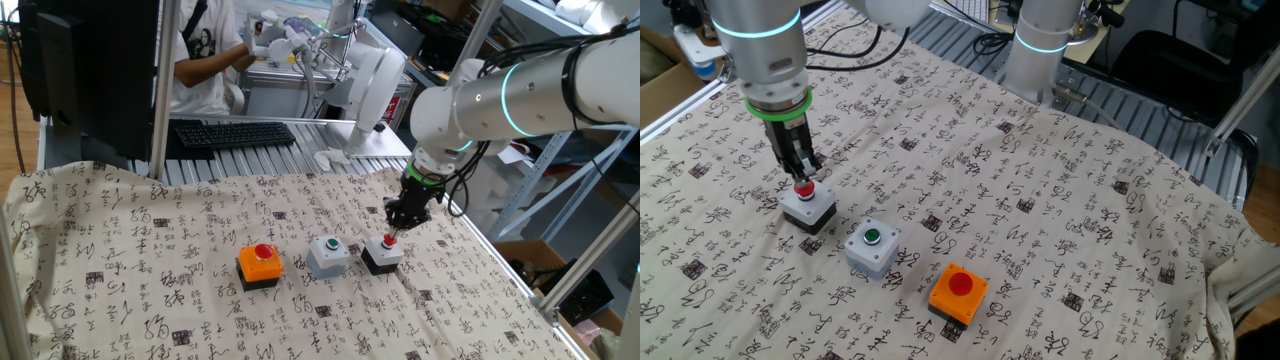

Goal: Press three buttons from left to right in sequence

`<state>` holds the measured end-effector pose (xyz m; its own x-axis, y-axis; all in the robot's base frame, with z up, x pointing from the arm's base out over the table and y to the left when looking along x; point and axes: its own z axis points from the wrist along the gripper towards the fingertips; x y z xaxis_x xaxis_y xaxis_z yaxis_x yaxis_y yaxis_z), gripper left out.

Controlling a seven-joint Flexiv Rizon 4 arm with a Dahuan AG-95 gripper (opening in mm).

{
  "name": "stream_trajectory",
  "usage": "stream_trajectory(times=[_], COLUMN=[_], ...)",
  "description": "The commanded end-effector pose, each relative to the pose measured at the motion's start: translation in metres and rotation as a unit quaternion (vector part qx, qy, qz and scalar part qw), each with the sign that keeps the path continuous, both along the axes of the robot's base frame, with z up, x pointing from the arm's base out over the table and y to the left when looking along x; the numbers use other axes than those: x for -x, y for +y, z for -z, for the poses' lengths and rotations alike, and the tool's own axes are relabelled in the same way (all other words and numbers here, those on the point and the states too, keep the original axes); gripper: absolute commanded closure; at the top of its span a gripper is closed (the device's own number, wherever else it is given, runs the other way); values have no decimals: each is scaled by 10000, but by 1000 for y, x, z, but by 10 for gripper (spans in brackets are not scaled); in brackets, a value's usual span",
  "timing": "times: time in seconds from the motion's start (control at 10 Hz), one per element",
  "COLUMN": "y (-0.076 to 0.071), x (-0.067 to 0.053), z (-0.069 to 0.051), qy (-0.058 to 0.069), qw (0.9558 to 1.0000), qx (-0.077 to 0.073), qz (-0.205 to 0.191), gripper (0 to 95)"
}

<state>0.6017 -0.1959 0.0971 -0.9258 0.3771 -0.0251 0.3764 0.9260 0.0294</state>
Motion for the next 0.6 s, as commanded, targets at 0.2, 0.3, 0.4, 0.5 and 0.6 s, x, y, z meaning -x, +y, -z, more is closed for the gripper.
stream_trajectory(times=[0.2, 0.3, 0.4, 0.5, 0.6], y=[1, 1, 2, 2, 2], x=[2, 2, 1, 1, 1], z=[1, 3, 4, 4, 6], qy=[-12, -11, -7, -16, 5], qw=[10000, 10000, 10000, 10000, 10000], qx=[-2, 0, 54, 15, -1], qz=[9, 15, 6, 15, 15], gripper=[950, 950, 950, 950, 950])
